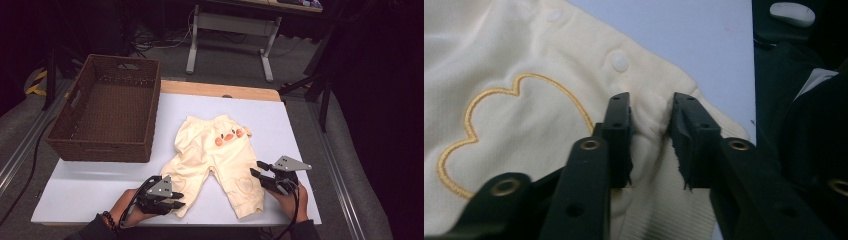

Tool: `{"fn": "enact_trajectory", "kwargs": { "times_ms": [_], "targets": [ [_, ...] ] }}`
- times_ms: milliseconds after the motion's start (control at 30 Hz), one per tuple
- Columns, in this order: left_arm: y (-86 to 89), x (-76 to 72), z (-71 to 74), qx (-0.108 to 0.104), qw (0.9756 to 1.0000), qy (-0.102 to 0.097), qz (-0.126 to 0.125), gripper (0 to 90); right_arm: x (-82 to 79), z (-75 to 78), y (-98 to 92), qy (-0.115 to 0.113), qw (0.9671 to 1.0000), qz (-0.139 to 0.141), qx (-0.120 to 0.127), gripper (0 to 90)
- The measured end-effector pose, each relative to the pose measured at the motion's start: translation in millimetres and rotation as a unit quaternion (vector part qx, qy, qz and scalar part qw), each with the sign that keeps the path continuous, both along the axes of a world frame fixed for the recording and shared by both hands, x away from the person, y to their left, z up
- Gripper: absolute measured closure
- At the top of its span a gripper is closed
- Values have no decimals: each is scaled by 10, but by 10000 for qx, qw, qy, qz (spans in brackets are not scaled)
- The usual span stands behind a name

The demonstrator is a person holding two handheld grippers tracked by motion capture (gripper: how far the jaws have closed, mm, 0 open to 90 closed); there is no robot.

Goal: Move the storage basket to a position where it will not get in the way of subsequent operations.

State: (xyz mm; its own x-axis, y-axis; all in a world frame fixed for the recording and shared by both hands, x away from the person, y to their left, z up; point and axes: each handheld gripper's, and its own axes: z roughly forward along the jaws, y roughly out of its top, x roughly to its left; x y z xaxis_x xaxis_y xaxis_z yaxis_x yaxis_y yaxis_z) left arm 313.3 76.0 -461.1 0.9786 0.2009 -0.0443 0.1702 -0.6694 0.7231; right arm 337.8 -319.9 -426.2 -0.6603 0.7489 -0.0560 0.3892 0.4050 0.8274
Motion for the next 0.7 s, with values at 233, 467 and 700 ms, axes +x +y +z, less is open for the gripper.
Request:
{"fn": "enact_trajectory", "kwargs": {
  "times_ms": [233,467,700],
  "targets": [
    [-4,-39,25,129,9996,-232,-18,826,179,-139,-63,522,9951,-819,-189,551],
    [-83,-100,10,-40,9995,-245,-172,831,220,-231,-64,996,9921,-741,-188,728],
    [-159,-128,7,-29,9994,-272,-231,824,157,-177,-58,1102,9919,-511,-361,849]
  ]
}}
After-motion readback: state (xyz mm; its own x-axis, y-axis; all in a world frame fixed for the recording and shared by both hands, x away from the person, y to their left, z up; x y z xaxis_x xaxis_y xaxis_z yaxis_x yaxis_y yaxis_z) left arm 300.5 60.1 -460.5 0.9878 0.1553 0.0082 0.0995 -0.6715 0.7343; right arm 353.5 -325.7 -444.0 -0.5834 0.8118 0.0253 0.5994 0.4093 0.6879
